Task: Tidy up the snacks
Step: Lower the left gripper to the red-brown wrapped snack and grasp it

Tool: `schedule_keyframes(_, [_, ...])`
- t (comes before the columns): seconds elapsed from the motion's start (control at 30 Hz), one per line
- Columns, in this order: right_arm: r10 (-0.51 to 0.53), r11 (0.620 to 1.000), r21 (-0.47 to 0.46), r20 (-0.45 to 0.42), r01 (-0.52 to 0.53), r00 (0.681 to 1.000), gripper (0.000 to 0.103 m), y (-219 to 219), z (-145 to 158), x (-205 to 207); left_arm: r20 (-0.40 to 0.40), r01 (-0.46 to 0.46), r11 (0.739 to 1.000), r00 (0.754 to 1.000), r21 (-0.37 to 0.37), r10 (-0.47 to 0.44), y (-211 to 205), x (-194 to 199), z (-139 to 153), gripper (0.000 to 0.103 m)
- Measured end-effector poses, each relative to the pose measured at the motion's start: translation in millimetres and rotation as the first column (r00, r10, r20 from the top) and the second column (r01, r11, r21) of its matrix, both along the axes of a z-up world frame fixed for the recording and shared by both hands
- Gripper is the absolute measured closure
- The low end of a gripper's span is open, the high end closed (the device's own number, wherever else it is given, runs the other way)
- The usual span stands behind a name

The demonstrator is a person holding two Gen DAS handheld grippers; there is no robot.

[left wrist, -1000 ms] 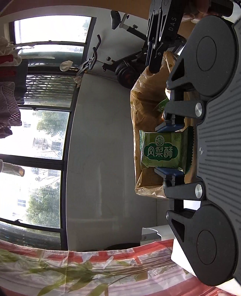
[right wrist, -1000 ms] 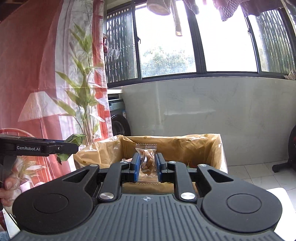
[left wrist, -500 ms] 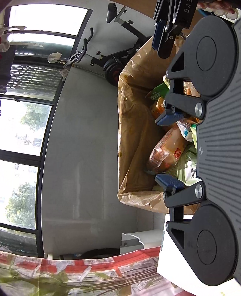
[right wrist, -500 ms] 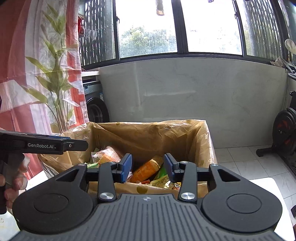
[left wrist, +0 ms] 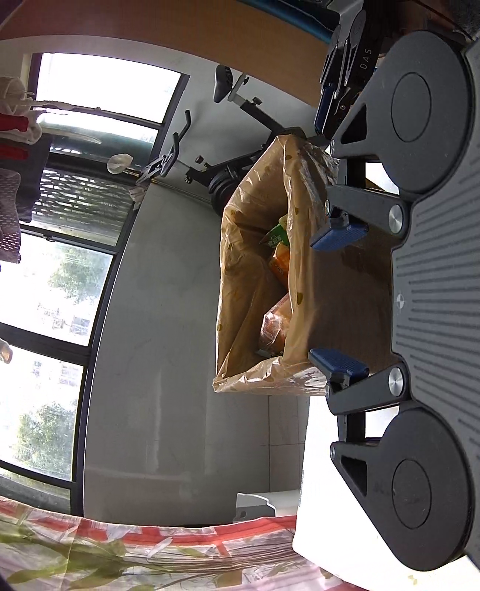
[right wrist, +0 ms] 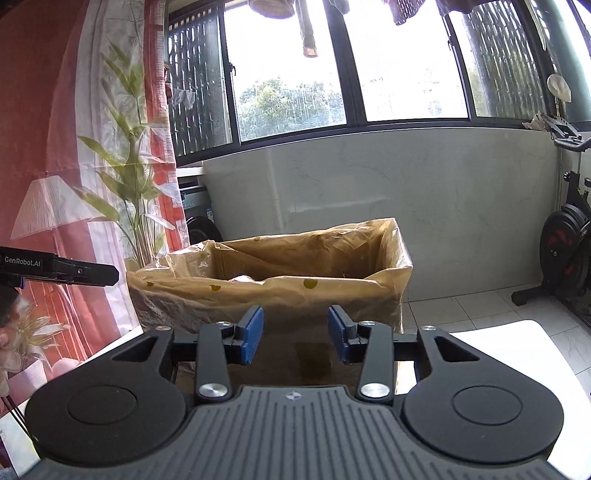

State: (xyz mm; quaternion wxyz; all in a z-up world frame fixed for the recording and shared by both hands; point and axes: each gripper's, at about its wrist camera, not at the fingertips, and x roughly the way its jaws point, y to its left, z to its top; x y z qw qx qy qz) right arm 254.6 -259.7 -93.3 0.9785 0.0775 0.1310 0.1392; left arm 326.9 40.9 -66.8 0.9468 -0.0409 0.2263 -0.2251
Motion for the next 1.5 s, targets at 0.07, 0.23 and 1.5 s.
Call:
schedule_keyframes(0.07, [0.014,1.0,-0.009,-0.028,-0.014,1.0,0.061,4,-11,-6,-0.029,0.008,1.0,1.0,0.006,-0.008,0,-2,-14,0.043])
schedule_keyframes(0.23, [0.06,0.997,-0.048,-0.153,-0.068,0.986,0.061,20,-44,0,-0.159,-0.007,1.0,0.987,-0.007,0.006,1,10,-62,0.056])
schedule_keyframes(1.5, [0.176,0.918,-0.254,-0.43,-0.306,0.885,0.067,119,-140,85,-0.397,0.028,0.998,0.918,0.064,0.0,-32,62,-190,0.081])
